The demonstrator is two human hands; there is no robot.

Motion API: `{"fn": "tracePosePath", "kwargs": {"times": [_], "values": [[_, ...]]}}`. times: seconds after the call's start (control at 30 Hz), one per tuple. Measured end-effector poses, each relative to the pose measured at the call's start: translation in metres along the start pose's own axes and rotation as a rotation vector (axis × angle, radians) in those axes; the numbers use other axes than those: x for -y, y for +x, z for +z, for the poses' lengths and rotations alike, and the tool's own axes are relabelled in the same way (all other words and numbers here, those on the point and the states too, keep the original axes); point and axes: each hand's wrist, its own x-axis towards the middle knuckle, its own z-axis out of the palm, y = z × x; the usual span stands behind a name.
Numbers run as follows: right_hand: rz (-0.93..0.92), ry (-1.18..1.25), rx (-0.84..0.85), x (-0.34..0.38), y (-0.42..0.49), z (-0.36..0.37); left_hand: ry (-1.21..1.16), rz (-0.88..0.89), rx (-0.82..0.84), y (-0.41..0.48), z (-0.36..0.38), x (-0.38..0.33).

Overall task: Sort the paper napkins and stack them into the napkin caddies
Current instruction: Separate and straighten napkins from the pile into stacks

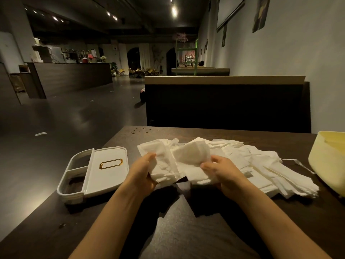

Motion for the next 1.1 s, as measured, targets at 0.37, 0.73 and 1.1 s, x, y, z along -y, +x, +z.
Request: {"fn": "tracePosePath", "kwargs": {"times": [0.37,0.73,1.1], "values": [[-0.022,0.056,0.025,0.004,-0.003,0.011,-0.001,-0.098,0.276,-0.005,0.022,0.028],[-0.124,-0.017,0.15,-0.002,-0.007,0.021,0.18,-0.097,0.244,-0.003,0.022,0.037],[-0.345,-1.154,-0.116,-0.002,0.014,-0.044,0.066,-0.105,0.138,0.0,0.02,0.036]]}}
